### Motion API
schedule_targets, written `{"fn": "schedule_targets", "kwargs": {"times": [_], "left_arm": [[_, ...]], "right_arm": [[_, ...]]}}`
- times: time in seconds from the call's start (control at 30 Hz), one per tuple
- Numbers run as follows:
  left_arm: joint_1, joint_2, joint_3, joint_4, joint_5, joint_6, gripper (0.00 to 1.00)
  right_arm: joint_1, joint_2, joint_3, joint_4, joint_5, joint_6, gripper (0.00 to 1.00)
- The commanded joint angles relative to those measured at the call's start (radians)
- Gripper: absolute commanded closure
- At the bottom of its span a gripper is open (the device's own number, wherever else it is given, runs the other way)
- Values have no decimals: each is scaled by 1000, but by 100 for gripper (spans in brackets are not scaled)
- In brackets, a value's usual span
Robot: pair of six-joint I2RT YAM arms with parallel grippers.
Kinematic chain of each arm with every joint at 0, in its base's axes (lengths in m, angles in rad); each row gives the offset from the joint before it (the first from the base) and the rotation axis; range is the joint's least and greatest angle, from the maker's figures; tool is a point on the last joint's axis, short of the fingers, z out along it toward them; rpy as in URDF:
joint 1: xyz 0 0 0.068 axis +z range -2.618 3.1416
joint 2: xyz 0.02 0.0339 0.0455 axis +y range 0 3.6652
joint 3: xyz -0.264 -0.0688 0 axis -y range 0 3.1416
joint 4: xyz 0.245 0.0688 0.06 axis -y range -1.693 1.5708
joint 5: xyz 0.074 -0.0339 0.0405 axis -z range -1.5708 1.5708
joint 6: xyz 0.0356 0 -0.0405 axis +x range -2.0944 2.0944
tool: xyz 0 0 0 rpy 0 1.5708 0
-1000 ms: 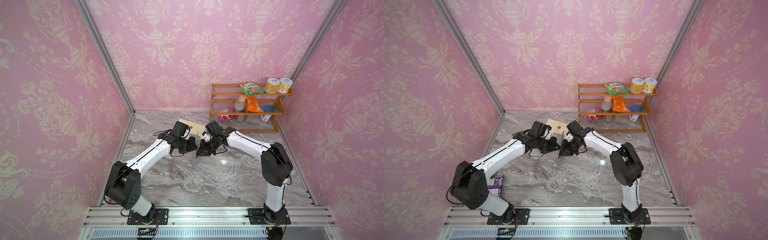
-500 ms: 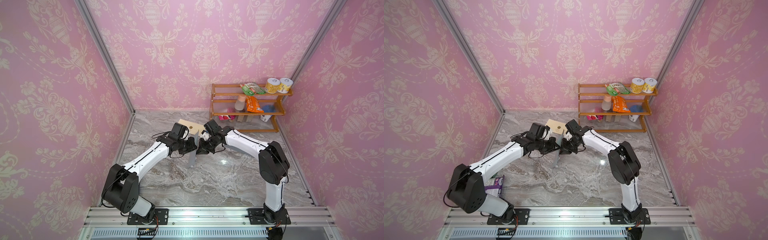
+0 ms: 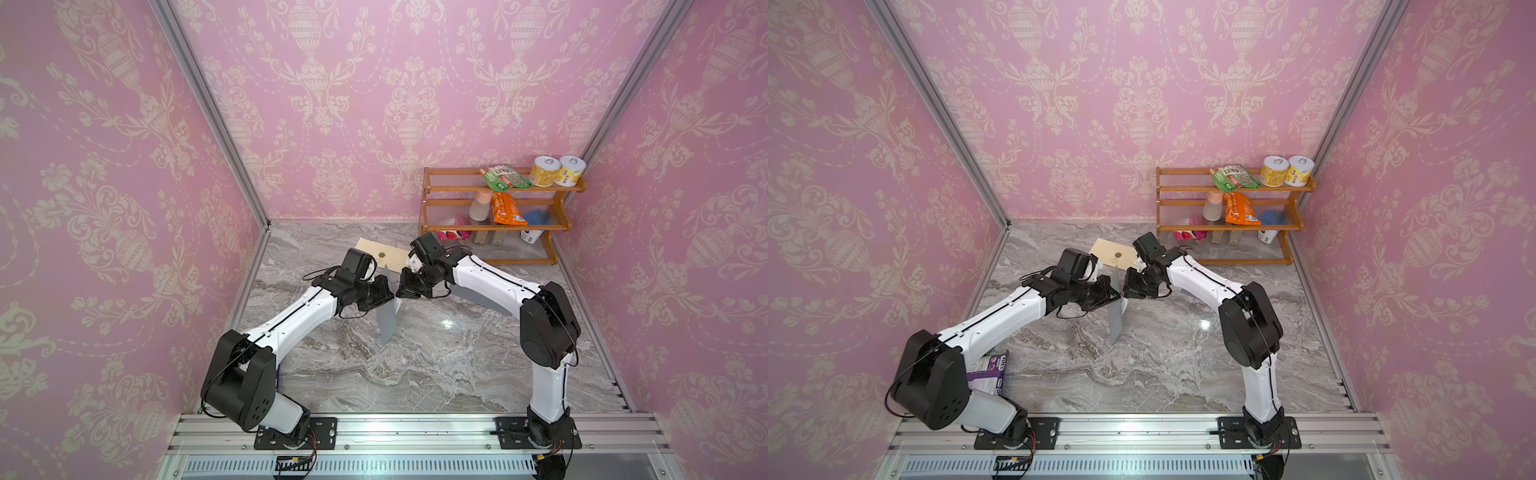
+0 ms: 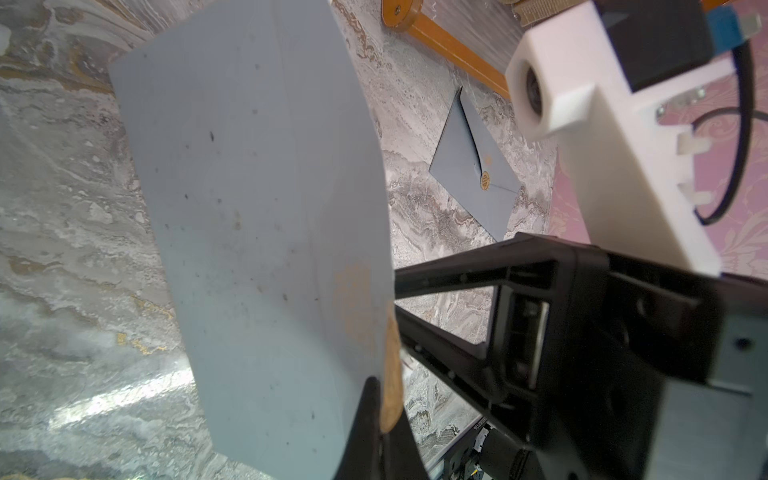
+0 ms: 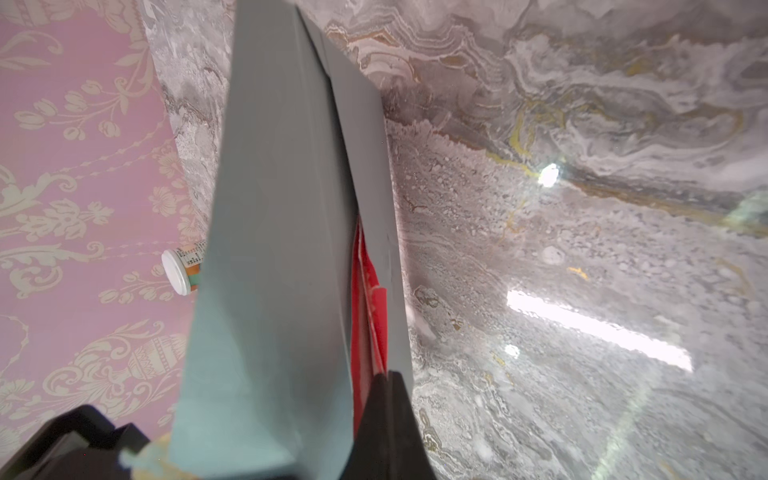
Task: Fold the letter paper in half and place it into the envelope
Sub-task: Place the letter paper in the envelope.
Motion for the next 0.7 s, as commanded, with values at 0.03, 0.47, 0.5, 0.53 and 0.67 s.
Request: {"fn": "schedule_targets", "kwargs": {"times": [0.03, 0.47, 0.5, 0.53, 0.67], "left_arm": [[4, -4, -25, 65, 26, -120, 100], [37, -13, -76, 223, 2, -316, 100], [41, -14, -78, 230, 2, -321, 100], [45, -13, -78, 234, 2, -323, 100], [57, -15, -82, 241, 7, -330, 100]], "right_arm": [[9, -13, -32, 84, 37, -6, 100], [33, -66, -109, 94, -61, 7, 100], [36, -72, -119, 96, -70, 7, 100], [37, -77, -128, 97, -76, 7, 100], [38, -87, -153, 113, -114, 10, 100]]}}
